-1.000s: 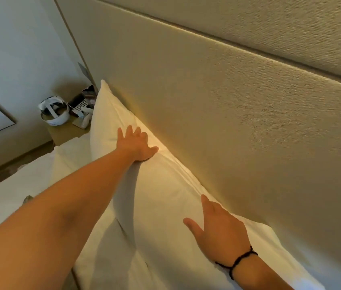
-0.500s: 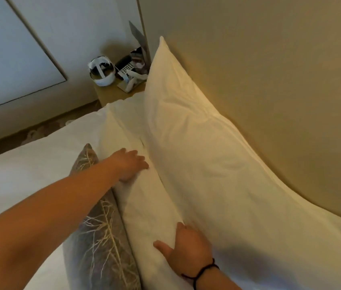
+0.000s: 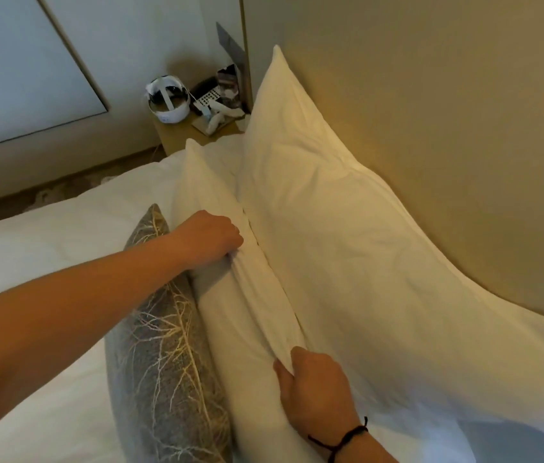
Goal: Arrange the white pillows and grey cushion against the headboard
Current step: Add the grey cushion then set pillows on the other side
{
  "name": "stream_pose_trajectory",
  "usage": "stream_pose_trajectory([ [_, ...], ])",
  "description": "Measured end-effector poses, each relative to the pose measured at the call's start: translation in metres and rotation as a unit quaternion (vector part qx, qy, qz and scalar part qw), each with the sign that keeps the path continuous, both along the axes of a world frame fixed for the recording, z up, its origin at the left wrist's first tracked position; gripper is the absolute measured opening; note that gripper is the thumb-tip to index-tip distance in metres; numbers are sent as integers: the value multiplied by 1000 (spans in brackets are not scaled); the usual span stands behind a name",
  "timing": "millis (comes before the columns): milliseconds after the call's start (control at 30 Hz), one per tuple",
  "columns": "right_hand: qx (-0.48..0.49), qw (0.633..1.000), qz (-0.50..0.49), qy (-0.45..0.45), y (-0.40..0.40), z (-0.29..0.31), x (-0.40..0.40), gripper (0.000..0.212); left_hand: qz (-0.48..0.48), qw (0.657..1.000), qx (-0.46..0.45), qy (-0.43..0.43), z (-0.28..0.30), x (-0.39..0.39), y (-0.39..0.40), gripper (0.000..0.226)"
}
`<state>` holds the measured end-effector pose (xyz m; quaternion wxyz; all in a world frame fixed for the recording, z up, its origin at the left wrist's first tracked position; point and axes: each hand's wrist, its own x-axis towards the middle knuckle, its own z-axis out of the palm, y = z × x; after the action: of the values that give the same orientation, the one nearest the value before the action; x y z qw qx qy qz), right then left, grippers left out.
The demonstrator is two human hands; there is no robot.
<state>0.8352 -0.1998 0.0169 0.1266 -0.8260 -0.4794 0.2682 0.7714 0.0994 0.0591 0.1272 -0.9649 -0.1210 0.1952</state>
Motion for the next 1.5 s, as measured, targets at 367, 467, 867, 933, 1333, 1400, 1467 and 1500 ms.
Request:
stream_pose_trajectory([
  [367, 23, 956, -140, 255, -54, 16, 40, 40, 30, 986, -122, 106, 3, 28, -39, 8],
  [467, 45, 953, -143, 261, -75, 26, 46, 35, 50, 980, -163, 97, 18, 34, -38, 9],
  [867, -70, 989, -65, -117, -89, -3, 28, 19, 66, 989, -133, -24, -32, 47, -62, 26],
  [933, -118, 983, -34, -137, -81, -8, 23, 18, 66, 990, -125, -22, -40, 50, -61, 27],
  [1333, 20, 994, 95, 52, 81, 6, 8, 53, -32, 999, -7, 34, -19, 23, 32, 25],
  [1400, 22, 991, 86, 102, 103, 2, 11, 57, -20, 999, 9, 35, -15, 23, 50, 27],
  [1467, 16, 988, 96, 123, 120, -5, 16, 58, 13, 998, 48, 43, -14, 25, 69, 29],
  [1500, 14, 987, 101, 127, 127, -9, 19, 59, 31, 996, 68, 47, -14, 27, 78, 30],
])
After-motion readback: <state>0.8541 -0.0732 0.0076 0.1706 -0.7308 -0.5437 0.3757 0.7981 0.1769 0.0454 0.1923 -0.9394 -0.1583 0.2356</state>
